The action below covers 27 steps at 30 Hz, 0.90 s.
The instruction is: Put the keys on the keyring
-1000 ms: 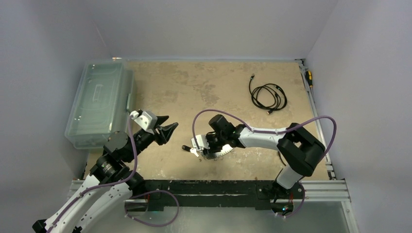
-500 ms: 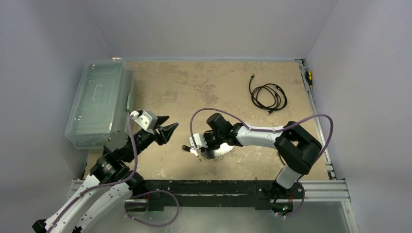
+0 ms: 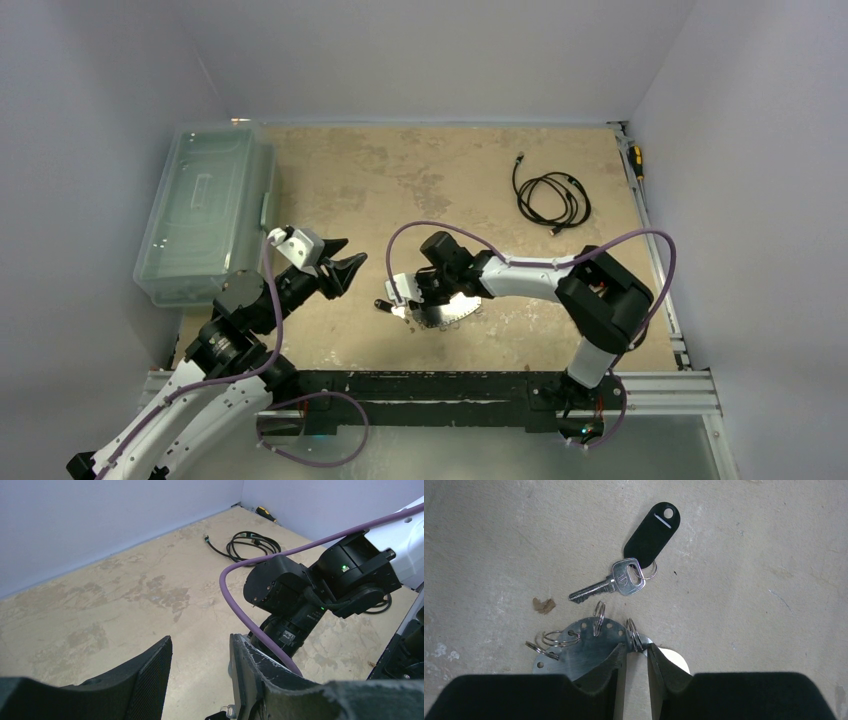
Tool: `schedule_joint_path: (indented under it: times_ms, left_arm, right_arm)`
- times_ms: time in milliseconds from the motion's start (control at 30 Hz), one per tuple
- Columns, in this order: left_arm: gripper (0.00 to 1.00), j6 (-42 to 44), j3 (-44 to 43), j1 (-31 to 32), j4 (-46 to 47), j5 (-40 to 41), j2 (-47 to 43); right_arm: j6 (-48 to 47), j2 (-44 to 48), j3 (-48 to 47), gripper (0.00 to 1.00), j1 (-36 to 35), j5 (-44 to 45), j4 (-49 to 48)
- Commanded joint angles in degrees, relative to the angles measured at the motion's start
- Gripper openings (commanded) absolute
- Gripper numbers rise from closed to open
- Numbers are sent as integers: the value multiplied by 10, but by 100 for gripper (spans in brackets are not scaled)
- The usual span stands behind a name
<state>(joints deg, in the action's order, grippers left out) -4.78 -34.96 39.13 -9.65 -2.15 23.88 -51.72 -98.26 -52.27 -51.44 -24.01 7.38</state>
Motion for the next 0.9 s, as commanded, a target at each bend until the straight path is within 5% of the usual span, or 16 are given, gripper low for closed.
schedule_joint_path:
  times_ms: [0,267,400,867]
  left_arm:
    - [45,9,-12,0,12,-4,0]
    - [45,10,-12,0,13,-4,0]
    - [45,10,-12,0,13,-3,0]
    - [46,11,-7,1,23,-47,-14]
  right_arm:
    - [-4,-10,-21,22,-3,-18,16]
    - [-2,-19,-29,14,-3,-22,24]
    - [-6,-22,-40,0,-3,-16,42]
    - [37,127,-7,0,-32,62,48]
